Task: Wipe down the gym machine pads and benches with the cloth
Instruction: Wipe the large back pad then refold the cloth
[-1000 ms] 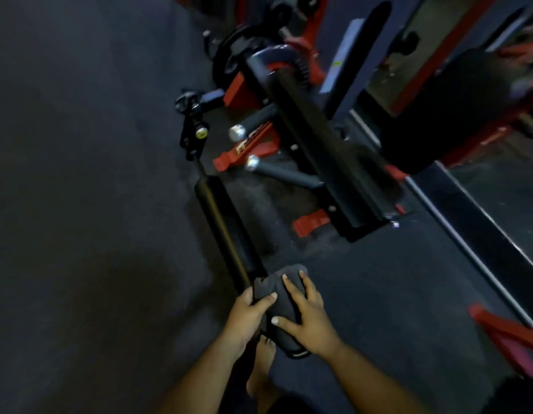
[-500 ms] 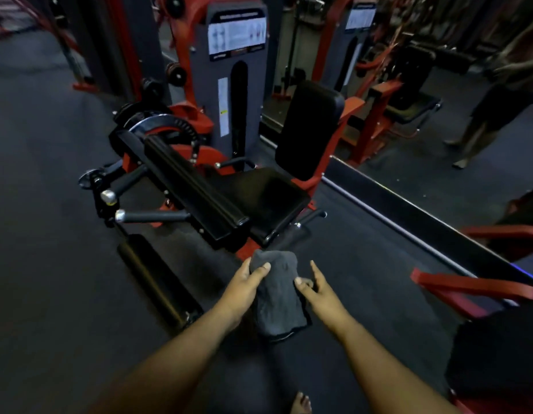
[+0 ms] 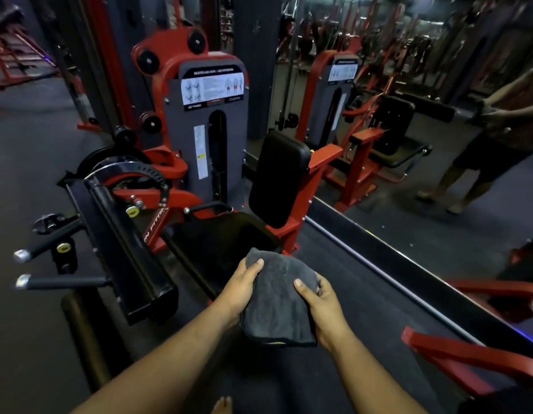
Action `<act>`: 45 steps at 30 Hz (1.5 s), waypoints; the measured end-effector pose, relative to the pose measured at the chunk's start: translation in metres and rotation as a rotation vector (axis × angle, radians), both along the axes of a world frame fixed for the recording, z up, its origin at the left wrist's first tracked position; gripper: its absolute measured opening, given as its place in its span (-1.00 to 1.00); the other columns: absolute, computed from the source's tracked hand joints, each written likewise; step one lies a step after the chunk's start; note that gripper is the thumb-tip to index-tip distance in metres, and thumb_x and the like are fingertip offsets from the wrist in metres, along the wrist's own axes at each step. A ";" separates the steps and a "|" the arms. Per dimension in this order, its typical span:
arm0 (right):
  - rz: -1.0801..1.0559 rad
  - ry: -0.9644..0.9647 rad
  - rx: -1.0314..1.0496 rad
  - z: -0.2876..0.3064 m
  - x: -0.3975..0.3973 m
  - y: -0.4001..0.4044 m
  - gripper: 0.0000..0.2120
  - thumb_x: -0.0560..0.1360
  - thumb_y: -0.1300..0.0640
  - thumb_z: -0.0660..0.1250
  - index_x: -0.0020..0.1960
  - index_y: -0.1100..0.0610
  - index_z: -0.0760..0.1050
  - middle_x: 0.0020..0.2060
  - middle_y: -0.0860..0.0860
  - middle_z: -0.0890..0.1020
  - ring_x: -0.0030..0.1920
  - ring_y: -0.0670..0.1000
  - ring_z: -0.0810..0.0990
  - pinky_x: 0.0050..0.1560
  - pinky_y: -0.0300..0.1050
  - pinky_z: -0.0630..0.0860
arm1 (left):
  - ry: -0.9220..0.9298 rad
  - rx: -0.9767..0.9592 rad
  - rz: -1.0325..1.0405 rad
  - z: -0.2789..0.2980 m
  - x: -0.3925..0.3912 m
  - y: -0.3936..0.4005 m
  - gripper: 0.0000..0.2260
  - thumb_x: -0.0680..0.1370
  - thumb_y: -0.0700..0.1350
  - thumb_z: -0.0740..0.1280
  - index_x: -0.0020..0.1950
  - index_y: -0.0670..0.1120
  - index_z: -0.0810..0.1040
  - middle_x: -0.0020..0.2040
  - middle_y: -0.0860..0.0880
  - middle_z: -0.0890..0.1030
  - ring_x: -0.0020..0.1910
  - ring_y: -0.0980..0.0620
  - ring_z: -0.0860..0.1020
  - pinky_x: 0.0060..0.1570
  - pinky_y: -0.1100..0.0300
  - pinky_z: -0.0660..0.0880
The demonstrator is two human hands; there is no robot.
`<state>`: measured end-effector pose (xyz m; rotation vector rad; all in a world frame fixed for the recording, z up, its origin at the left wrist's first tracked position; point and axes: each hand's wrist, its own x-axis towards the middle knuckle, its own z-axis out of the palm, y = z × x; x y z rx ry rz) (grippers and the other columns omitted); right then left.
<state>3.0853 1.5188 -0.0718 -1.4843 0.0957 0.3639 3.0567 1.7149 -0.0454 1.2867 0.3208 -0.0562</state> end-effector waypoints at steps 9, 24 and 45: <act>-0.114 -0.215 -0.238 0.007 0.171 -0.002 -0.37 0.39 -0.07 0.63 0.35 -0.20 0.39 0.21 -0.12 0.63 0.17 -0.10 0.65 0.15 -0.02 0.65 | -0.105 0.241 0.130 -0.031 0.162 0.008 -0.78 0.61 0.06 0.39 0.20 0.11 0.44 0.18 0.04 0.62 0.15 0.13 0.63 0.00 0.30 0.59; -0.113 -0.541 -0.538 0.064 0.458 0.042 -0.51 0.45 0.05 0.57 0.22 -0.10 0.34 0.07 -0.17 0.58 0.04 -0.16 0.59 -0.01 -0.36 0.46 | -0.098 0.247 0.178 -0.020 0.418 0.029 -0.73 0.55 -0.04 0.51 0.20 -0.02 0.55 0.03 0.10 0.69 0.00 0.28 0.66 -0.09 0.46 0.51; 0.666 -1.140 -1.848 0.007 0.711 0.203 -0.27 0.68 -0.19 0.08 0.67 0.07 -0.16 0.63 0.28 -0.04 0.54 0.43 0.12 0.28 0.48 0.35 | 0.147 0.486 0.085 -0.161 0.637 0.053 -0.17 0.59 0.27 0.18 0.69 -0.08 -0.11 0.70 -0.10 -0.09 0.66 -0.12 -0.01 0.59 0.05 0.05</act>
